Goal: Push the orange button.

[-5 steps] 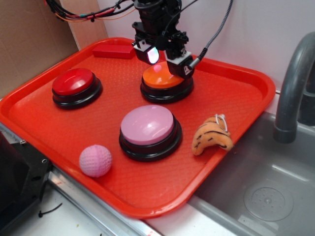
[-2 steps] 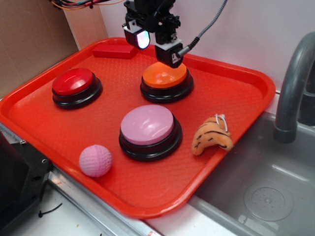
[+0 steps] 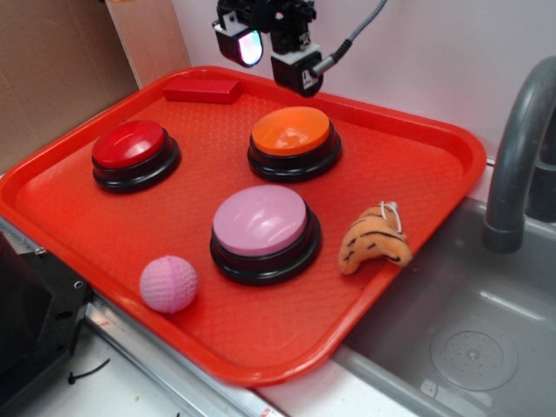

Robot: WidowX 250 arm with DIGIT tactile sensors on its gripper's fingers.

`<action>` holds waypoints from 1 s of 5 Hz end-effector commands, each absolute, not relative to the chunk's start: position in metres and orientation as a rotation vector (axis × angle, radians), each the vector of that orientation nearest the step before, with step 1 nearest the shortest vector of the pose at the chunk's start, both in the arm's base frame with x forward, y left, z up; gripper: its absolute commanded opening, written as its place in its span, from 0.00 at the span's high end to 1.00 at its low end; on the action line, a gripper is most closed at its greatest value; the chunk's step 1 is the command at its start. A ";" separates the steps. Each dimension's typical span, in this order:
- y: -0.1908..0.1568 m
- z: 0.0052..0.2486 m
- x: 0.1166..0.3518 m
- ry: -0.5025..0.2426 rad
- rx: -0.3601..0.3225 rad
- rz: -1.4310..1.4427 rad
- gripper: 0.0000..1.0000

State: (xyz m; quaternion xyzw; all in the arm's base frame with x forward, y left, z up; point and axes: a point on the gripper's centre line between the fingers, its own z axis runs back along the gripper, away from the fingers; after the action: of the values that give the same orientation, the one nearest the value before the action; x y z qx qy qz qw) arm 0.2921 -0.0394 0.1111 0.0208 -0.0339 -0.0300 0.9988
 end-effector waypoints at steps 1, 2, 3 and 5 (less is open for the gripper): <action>-0.037 0.138 0.301 -0.151 0.040 -0.043 0.00; -0.030 0.148 0.299 -0.154 0.043 -0.024 0.00; -0.027 0.154 0.296 -0.151 0.043 -0.013 0.00; -0.027 0.160 0.290 -0.116 0.025 -0.018 0.00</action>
State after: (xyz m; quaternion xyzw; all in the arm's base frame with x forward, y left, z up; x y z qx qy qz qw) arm 0.2800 -0.0292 0.1371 0.0206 -0.0140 -0.0180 0.9995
